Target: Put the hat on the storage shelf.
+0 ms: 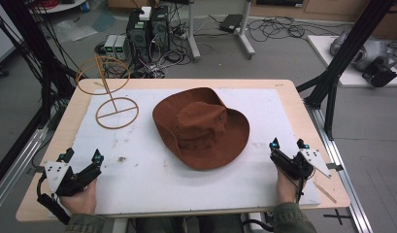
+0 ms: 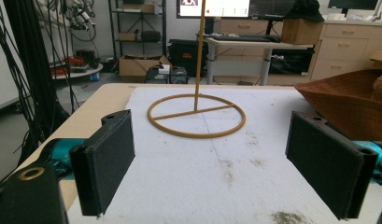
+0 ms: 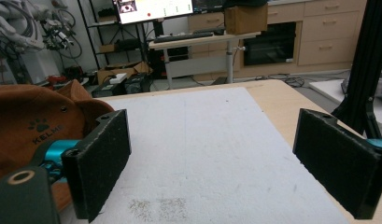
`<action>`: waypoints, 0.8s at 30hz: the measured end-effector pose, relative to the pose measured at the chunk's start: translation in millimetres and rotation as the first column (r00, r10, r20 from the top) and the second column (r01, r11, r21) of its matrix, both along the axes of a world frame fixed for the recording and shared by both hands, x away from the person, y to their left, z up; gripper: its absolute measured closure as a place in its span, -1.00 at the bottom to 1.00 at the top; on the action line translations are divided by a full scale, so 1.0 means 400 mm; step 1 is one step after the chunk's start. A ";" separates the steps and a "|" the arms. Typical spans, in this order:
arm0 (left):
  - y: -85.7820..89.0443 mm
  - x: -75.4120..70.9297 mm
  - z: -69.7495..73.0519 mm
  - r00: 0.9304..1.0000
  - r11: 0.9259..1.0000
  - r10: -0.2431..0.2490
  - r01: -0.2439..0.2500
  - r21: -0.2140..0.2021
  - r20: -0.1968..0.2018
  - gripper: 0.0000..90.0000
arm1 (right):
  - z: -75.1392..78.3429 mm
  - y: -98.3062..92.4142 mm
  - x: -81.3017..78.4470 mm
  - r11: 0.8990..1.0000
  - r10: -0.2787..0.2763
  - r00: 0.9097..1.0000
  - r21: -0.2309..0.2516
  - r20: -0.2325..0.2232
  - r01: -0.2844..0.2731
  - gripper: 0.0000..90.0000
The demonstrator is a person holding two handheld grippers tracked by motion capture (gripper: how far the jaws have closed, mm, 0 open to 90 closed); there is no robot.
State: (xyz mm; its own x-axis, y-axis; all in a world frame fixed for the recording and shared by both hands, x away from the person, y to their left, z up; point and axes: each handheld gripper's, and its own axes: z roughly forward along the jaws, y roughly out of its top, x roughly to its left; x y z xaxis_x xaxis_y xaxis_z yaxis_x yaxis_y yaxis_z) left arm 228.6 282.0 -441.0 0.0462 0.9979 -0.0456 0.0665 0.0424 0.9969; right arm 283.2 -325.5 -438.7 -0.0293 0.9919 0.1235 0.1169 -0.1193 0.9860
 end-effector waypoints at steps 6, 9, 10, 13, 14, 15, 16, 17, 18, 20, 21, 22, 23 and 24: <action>-0.001 0.005 -0.001 1.000 1.000 -0.004 0.004 -0.006 0.000 -0.65 | -0.001 -0.002 -0.002 1.000 -0.002 1.000 0.001 -0.002 0.002 -0.77; -0.002 0.007 -0.001 1.000 1.000 -0.004 0.004 -0.009 -0.001 -0.65 | -0.001 -0.004 -0.003 1.000 -0.002 1.000 0.001 -0.003 0.002 -0.77; -0.001 0.008 -0.001 1.000 1.000 -0.007 0.007 -0.009 -0.001 -0.65 | -0.002 -0.004 -0.003 1.000 -0.002 1.000 0.001 -0.004 0.002 -0.77; -0.001 0.008 -0.001 1.000 1.000 -0.005 0.005 -0.011 -0.001 -0.65 | -0.002 -0.005 -0.004 1.000 -0.001 1.000 0.001 -0.004 0.001 -0.77; 0.000 0.008 -0.001 1.000 1.000 -0.005 0.005 -0.013 -0.001 -0.65 | -0.002 -0.004 -0.004 1.000 -0.001 1.000 0.002 -0.004 0.001 -0.77; 0.000 0.008 -0.001 1.000 1.000 -0.005 0.005 -0.013 -0.001 -0.65 | -0.002 -0.005 -0.004 1.000 -0.001 1.000 0.000 -0.005 0.001 -0.77; 0.000 0.008 -0.002 1.000 1.000 -0.004 0.004 -0.015 0.000 -0.65 | -0.002 -0.005 -0.004 1.000 0.000 1.000 0.001 -0.005 0.000 -0.77; 0.000 0.008 -0.002 1.000 1.000 -0.004 0.004 -0.015 0.000 -0.65 | -0.002 -0.005 -0.004 1.000 0.001 1.000 0.001 -0.004 -0.001 -0.77; 0.000 0.009 -0.002 1.000 1.000 -0.003 0.003 -0.018 0.002 -0.65 | -0.002 -0.005 -0.004 1.000 0.001 1.000 0.000 -0.005 -0.001 -0.77; 0.001 0.009 -0.002 1.000 1.000 -0.002 0.002 -0.019 0.002 -0.65 | -0.003 -0.005 -0.003 1.000 0.001 1.000 -0.001 -0.006 -0.001 -0.77; 0.001 0.009 -0.002 1.000 1.000 -0.002 0.002 -0.019 0.001 -0.65 | -0.003 -0.005 -0.003 1.000 0.002 1.000 0.003 -0.005 -0.002 -0.77; 0.002 0.009 -0.002 1.000 1.000 -0.004 0.004 -0.020 -0.001 -0.65 | -0.002 -0.006 -0.003 1.000 0.002 1.000 0.001 -0.007 -0.002 -0.77; 0.002 0.009 -0.002 1.000 1.000 -0.004 0.004 -0.020 -0.001 -0.65 | -0.003 -0.006 -0.003 1.000 0.002 1.000 0.001 -0.007 -0.002 -0.77; 0.002 0.009 -0.002 1.000 1.000 -0.004 0.004 -0.020 -0.001 -0.65 | -0.003 -0.006 -0.003 1.000 0.002 1.000 0.001 -0.007 -0.002 -0.77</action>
State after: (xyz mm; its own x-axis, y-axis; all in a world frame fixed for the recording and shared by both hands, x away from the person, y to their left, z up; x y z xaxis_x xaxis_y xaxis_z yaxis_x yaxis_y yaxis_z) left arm 232.3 282.9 -441.8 0.0505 0.9966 -0.0654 0.0679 0.0619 0.9958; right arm 281.9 -327.9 -439.7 -0.0308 0.9917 0.1249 0.1242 -0.1202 0.9850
